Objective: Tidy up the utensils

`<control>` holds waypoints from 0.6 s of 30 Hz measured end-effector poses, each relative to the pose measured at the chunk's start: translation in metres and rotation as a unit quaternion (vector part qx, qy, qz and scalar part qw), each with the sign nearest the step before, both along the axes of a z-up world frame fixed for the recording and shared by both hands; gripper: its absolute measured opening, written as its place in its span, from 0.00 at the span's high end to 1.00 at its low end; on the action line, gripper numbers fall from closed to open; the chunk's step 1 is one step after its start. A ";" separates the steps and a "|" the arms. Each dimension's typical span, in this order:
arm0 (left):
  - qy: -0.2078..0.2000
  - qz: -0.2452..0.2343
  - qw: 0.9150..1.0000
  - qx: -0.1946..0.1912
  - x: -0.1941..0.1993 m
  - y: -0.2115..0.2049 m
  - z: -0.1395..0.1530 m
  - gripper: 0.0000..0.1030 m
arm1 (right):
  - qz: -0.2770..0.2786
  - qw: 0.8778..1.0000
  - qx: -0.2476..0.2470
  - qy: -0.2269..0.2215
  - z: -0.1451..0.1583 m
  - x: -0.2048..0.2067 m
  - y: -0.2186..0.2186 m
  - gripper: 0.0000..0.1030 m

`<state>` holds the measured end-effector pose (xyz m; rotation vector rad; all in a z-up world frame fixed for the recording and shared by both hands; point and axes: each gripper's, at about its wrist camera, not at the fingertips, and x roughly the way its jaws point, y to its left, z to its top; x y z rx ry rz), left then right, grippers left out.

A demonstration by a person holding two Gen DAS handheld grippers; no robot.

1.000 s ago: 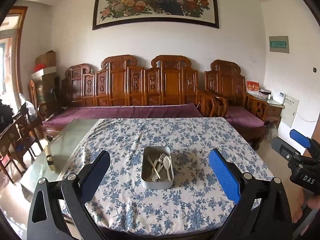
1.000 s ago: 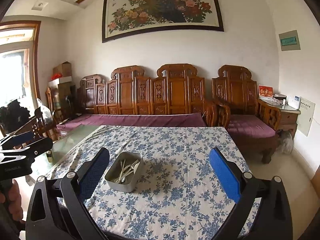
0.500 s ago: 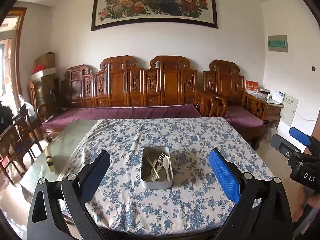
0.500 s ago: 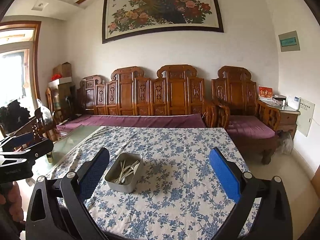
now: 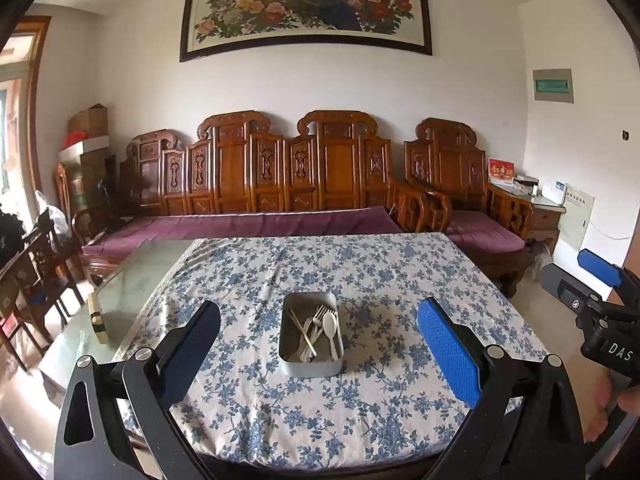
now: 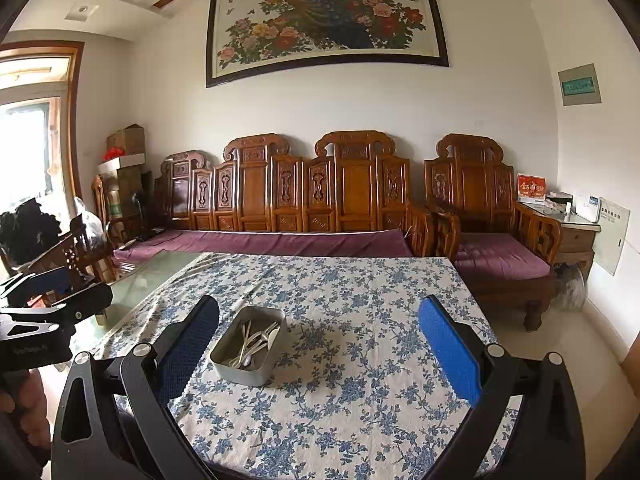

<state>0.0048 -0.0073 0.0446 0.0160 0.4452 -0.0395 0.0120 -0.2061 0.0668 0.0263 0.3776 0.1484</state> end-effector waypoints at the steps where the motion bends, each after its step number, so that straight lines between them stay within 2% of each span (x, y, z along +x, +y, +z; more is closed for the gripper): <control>1: 0.000 0.000 1.000 0.000 0.000 0.000 0.000 0.07 | 0.000 1.000 0.000 0.000 0.000 0.000 0.000 0.02; 18: 0.000 -0.002 1.000 0.002 0.000 -0.002 0.001 0.07 | 0.000 1.000 -0.001 -0.001 0.001 -0.001 0.000 0.02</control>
